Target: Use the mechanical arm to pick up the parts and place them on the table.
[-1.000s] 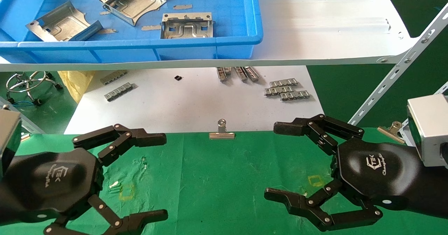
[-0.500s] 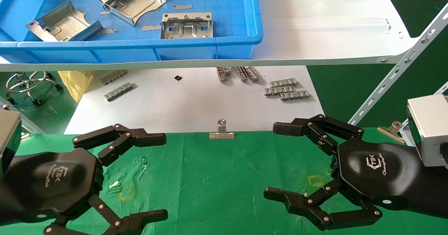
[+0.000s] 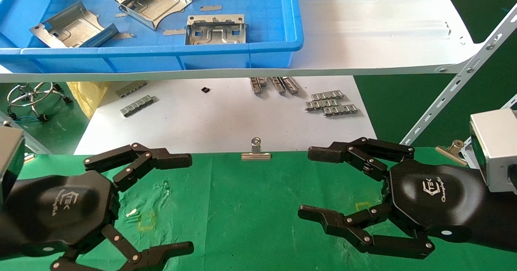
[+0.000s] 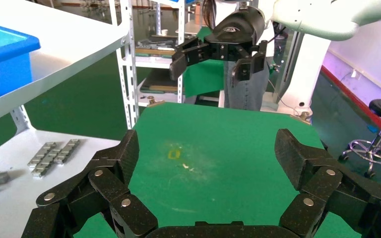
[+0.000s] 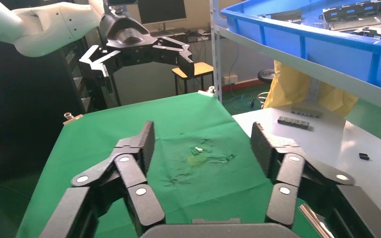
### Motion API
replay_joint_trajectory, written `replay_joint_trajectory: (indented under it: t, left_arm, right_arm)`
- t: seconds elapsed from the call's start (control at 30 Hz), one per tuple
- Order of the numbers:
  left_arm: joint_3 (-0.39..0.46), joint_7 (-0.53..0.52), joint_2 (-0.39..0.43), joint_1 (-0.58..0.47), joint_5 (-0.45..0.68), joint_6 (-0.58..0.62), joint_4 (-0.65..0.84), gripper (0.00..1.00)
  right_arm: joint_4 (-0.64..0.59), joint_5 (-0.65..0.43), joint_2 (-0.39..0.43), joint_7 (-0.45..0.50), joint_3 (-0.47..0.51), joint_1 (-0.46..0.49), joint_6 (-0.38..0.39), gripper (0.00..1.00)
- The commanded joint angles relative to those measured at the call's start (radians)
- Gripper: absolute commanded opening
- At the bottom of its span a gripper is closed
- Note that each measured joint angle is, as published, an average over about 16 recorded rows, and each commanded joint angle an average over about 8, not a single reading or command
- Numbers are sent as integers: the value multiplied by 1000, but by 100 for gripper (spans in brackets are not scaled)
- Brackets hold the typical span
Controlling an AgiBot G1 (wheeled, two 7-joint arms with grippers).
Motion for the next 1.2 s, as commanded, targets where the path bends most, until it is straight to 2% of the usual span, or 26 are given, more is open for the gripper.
replay_joint_trajectory:
  t: [0.03, 0.3, 0.5, 0.7, 0.87, 1.03, 1.2]
  left_arm:
    - [0, 0, 0, 0, 0, 0, 0, 100]
    - [-2, -11, -5, -42, 13, -6, 5, 100]
    - [9, -31, 25, -223, 76, -16, 80, 100]
    - [62, 11, 138, -485, 233, -65, 368, 100]
    - [120, 62, 262, -676, 388, -205, 663, 100]
    - [169, 101, 369, -804, 505, -364, 875, 100]
    - [206, 138, 459, -888, 582, -503, 1025, 100]
  right_arm:
    - [0, 0, 0, 0, 0, 0, 0, 0]
    - [0, 0, 0, 0, 0, 0, 0, 0]
    - [0, 0, 0, 0, 0, 0, 0, 0]
    - [0, 0, 0, 0, 0, 0, 0, 0]
    - [0, 0, 0, 0, 0, 0, 0, 0]
    - [0, 0, 0, 0, 0, 0, 0, 0]
    - [0, 0, 0, 0, 0, 0, 0, 0]
